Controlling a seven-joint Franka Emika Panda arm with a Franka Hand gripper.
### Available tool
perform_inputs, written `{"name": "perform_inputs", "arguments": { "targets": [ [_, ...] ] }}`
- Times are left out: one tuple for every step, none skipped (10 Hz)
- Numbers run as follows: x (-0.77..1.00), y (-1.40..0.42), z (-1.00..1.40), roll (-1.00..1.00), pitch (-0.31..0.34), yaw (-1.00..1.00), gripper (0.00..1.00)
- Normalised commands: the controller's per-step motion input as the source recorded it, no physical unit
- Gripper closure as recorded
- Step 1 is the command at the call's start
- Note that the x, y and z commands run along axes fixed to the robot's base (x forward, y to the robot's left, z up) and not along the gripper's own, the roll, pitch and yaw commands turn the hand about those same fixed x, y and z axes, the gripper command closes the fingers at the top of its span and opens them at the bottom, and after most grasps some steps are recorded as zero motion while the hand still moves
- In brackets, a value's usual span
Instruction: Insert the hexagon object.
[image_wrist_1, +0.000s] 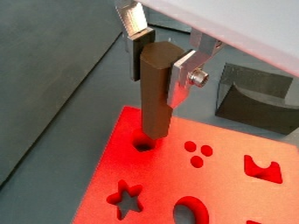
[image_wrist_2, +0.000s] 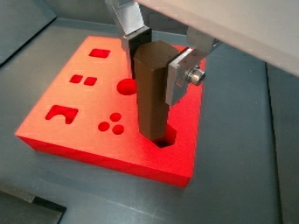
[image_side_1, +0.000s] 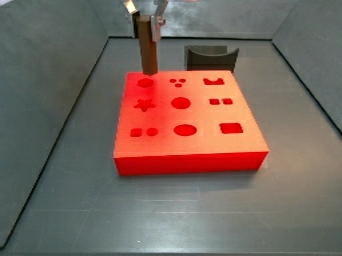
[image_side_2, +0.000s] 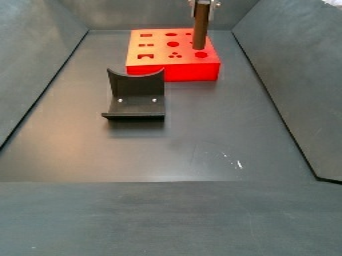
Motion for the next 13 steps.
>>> {"name": "perform_inputs", "arguments": {
  "targets": [
    [0.0, 0.03, -0.1, -0.05, -0.099, -0.08, 1.0],
    [0.0, -0.01, -0.13, 0.0, -0.131, 0.0, 1.0],
    [0.0, 0.0, -0.19, 0.0, -0.139, 0.0, 1.0],
    [0.0, -0.03, -0.22, 0.0, -0.143, 0.0, 1.0],
    [0.0, -0.05, -0.15, 0.0, -0.116, 0.0, 1.0],
    [0.0, -0.11, -0.08, 0.03, -0.074, 0.0, 1.0],
    [0.0, -0.15, -0.03, 0.04, -0.061, 0.0, 1.0],
    [-0.02, -0.13, -0.09, 0.05, -0.077, -0.02, 1.0],
    [0.0, -0.05, -0.14, 0.0, -0.079, -0.05, 1.0],
    [0.0, 0.07, -0.32, 0.03, -0.061, 0.0, 1.0],
    [-0.02, 0.17, -0.3, 0.01, -0.074, 0.0, 1.0],
    [0.0, 0.0, -0.17, 0.0, -0.044, 0.0, 1.0],
    [0.05, -0.03, -0.13, 0.0, -0.02, 0.0, 1.0]
  ]
}}
